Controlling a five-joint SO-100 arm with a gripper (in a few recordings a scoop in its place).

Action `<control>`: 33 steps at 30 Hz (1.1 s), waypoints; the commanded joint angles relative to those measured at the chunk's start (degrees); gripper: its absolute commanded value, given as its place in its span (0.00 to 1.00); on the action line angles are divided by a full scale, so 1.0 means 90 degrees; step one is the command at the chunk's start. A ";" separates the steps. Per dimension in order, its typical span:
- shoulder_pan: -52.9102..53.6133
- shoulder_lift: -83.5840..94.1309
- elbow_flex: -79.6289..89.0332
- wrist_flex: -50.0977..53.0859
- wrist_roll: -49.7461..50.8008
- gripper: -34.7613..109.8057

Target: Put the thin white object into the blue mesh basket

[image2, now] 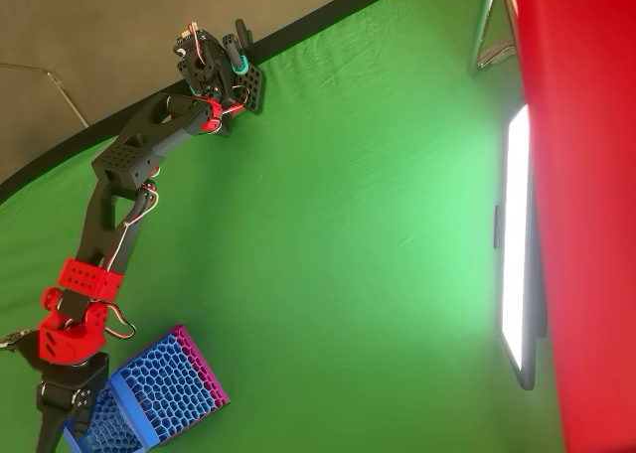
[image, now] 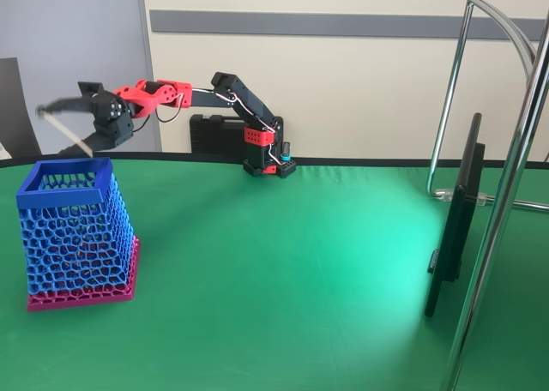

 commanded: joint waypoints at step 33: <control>-0.0127 0.0918 0.0234 -0.0068 0.0273 0.52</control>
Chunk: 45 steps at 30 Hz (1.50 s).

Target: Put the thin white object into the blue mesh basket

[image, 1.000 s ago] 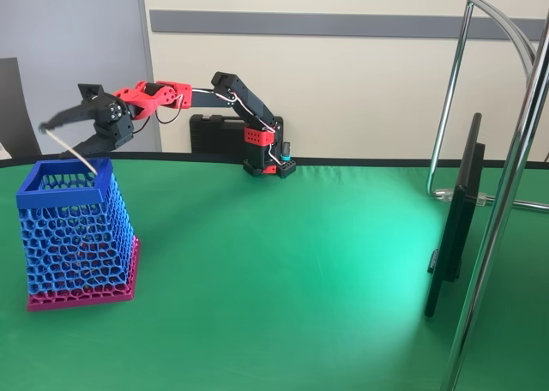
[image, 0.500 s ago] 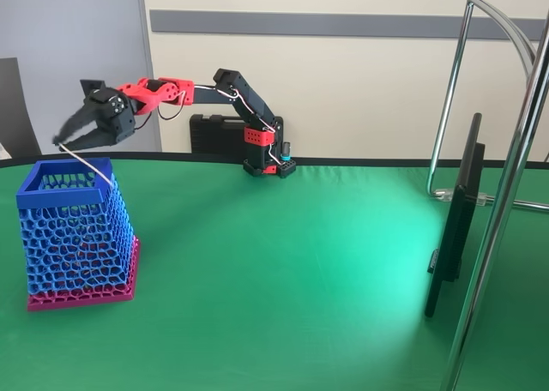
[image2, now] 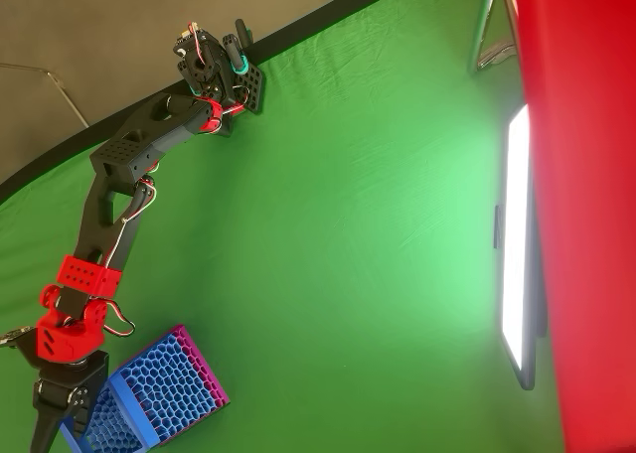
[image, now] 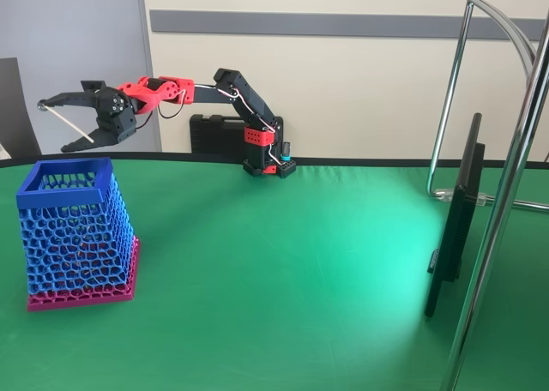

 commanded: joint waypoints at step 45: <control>-0.1777 0.9814 1.0518 -0.0244 0.0098 0.48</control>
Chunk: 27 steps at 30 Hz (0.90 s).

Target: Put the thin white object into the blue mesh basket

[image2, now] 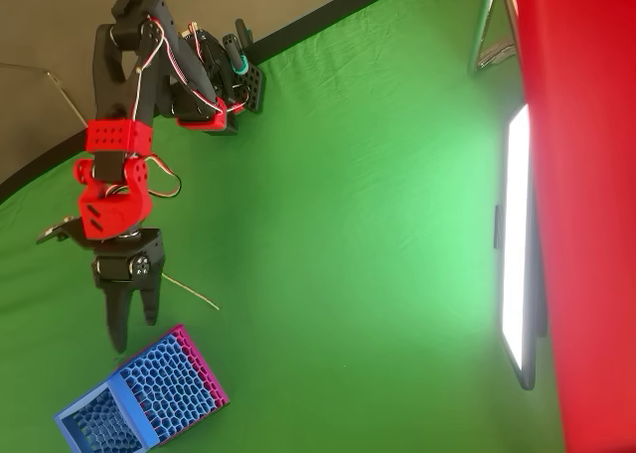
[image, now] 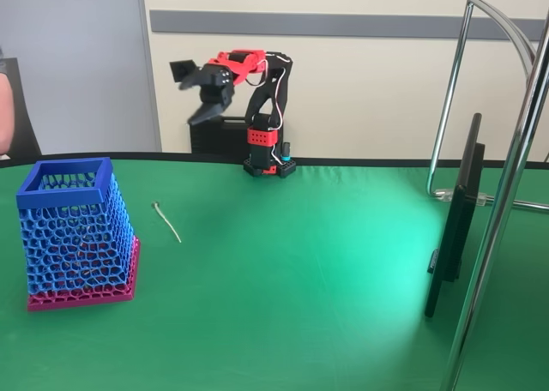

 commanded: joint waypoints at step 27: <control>-0.1523 0.5742 0.5332 0.1309 -0.0654 0.42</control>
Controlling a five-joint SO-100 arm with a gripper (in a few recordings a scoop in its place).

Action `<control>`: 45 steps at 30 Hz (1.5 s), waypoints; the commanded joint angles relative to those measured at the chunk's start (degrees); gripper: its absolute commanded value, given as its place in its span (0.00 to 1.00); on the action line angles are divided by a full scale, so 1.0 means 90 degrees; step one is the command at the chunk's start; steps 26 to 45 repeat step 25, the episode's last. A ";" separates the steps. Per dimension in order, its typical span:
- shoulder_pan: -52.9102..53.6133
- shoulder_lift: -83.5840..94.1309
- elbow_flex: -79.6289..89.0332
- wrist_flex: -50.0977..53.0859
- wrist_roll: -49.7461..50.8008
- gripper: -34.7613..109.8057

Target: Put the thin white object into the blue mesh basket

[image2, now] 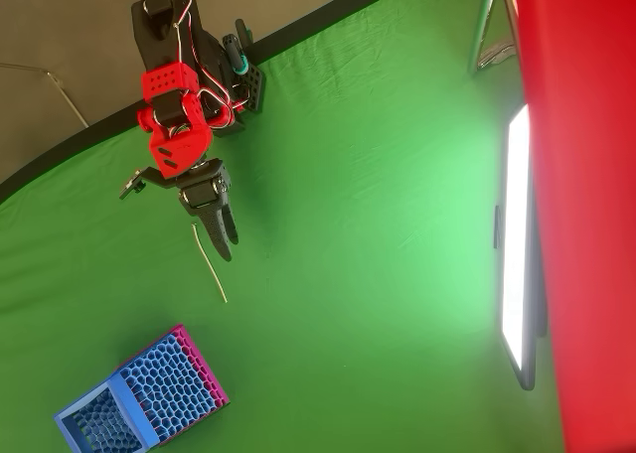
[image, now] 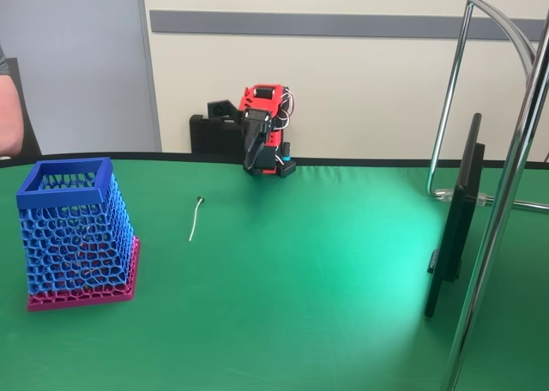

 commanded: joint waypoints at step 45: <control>-0.0391 0.1143 0.0771 0.1182 0.0225 0.25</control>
